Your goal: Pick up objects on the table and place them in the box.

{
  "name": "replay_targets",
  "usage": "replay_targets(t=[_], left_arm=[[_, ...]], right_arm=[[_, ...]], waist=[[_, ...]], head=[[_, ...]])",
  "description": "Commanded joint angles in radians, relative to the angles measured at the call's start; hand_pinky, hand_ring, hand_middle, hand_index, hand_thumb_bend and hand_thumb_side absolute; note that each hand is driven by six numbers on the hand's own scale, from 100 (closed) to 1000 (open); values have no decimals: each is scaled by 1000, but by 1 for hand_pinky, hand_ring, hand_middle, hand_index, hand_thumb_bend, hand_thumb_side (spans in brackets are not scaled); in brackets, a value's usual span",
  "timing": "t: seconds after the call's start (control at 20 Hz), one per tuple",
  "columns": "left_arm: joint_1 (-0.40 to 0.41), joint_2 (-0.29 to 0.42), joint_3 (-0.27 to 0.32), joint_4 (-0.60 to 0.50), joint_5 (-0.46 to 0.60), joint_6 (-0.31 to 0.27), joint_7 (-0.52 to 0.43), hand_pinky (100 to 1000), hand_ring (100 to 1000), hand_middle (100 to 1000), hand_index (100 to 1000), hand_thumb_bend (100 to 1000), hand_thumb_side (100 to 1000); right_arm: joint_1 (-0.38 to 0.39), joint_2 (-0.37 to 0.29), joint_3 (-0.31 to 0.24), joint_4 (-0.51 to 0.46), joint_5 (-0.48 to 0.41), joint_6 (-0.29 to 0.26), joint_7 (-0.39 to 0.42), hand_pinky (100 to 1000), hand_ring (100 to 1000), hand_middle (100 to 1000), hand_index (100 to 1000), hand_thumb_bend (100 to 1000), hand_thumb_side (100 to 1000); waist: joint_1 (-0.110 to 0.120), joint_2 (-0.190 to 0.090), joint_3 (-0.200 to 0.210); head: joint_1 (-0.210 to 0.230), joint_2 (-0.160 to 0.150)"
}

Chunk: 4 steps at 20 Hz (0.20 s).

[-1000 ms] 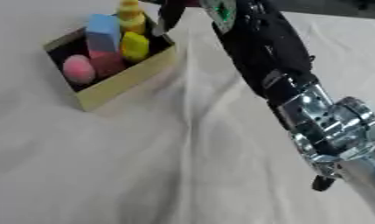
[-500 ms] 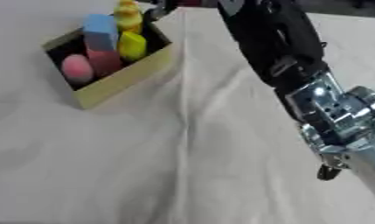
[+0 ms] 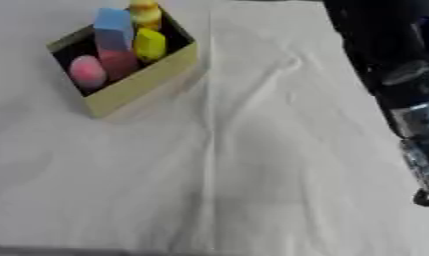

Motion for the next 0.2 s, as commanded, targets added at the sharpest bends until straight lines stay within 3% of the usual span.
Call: replay_targets(t=[0.05,0.2], left_arm=[[-3,33,25,-16,-14,-3,19,689,784,656,805,532,513],[1,39,40,-16,-23,-5,38,689,781,656,806,534,510]], right_arm=[[48,-108,-53,-169,-157,54,-99,893,925,731,799,100,593],[132,-158,-108,-274,-235,96,-160,880,893,722,781,100,618]], waist=[[11,-15,-8],[25,-6,-18]], head=[[6,2],[13,-1]])
